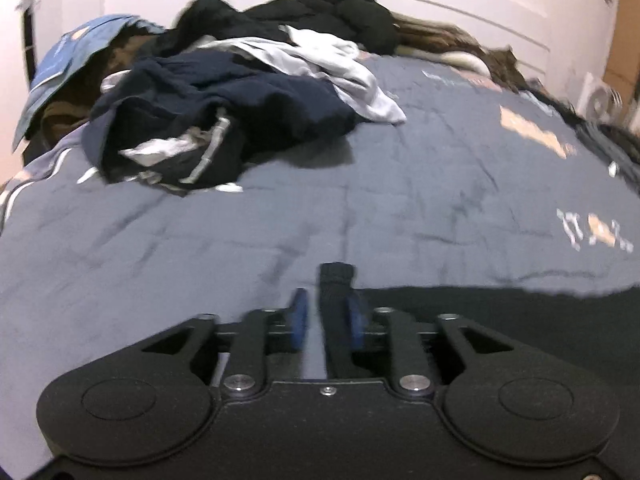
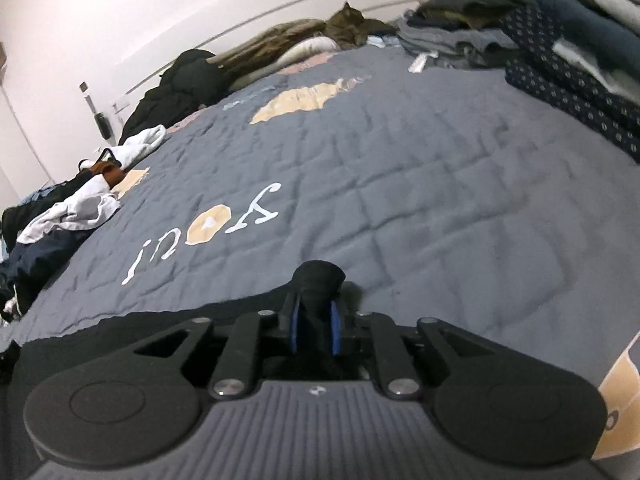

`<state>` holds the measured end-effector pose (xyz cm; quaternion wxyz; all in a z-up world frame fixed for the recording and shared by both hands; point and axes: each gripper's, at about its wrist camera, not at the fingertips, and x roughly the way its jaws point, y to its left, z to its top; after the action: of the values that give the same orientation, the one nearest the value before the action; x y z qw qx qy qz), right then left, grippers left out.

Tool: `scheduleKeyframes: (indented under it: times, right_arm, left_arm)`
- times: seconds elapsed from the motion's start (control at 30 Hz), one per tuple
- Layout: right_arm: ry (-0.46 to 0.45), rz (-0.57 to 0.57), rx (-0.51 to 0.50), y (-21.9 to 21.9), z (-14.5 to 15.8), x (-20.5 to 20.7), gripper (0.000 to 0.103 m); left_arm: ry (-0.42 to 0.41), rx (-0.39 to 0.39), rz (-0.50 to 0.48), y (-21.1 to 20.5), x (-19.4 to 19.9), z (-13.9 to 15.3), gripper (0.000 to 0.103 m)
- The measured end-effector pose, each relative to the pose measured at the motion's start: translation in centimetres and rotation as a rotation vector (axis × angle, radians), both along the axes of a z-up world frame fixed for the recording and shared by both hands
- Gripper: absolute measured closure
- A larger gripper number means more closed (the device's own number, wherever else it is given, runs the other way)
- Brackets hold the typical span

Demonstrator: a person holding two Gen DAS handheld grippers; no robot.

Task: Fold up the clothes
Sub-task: 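Release the shirt and reposition both open tools over the shirt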

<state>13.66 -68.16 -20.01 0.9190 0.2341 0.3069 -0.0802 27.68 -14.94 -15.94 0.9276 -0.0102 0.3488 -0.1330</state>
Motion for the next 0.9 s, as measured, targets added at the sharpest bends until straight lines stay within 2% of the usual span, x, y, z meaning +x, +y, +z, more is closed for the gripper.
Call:
scheduleKeyframes:
  times: [0.07, 0.17, 0.27, 0.37, 0.43, 0.63, 0.67, 0.73, 0.8, 0.9]
  right_arm:
    - [0.014, -0.008, 0.001, -0.4, 0.7, -0.2, 0.077]
    - [-0.004, -0.005, -0.029, -0.1, 3.0, -1.2, 0.071]
    - [-0.042, 0.059, -0.053, 1.7, 5.5, -2.4, 0.065]
    - [-0.070, 0.174, -0.042, 5.2, 7.4, -3.8, 0.061]
    - [-0.062, 0.240, -0.040, 8.0, 7.7, -4.9, 0.059]
    - [-0.019, 0.355, -0.056, 15.5, 6.1, -10.3, 0.058]
    - [-0.007, 0.364, -0.054, 16.5, 5.6, -11.1, 0.057]
    - [0.006, 0.363, -0.070, 17.6, 4.8, -12.6, 0.057]
    - [0.021, 0.343, -0.116, 18.3, 4.0, -14.2, 0.057]
    - [0.050, 0.302, -0.200, 17.9, 3.0, -16.5, 0.057]
  left_arm:
    - [-0.020, -0.024, -0.008, 0.3, -1.6, 1.4, 0.072]
    - [-0.061, -0.070, -0.037, 0.6, -4.8, 4.1, 0.072]
    - [-0.059, -0.130, -0.142, -0.7, -8.9, 5.4, 0.069]
    - [0.014, -0.177, -0.236, -2.8, -12.5, 5.0, 0.067]
    - [0.065, -0.216, -0.238, -4.1, -14.6, 4.1, 0.067]
    - [0.207, -0.391, -0.123, -6.2, -19.8, 0.6, 0.067]
    - [0.222, -0.382, -0.115, -6.5, -20.4, -0.2, 0.067]
    - [0.221, -0.309, -0.121, -6.8, -21.3, -1.3, 0.067]
    - [0.208, -0.225, -0.134, -6.9, -21.9, -2.1, 0.067]
    - [0.177, -0.139, -0.155, -6.6, -22.8, -1.9, 0.067]
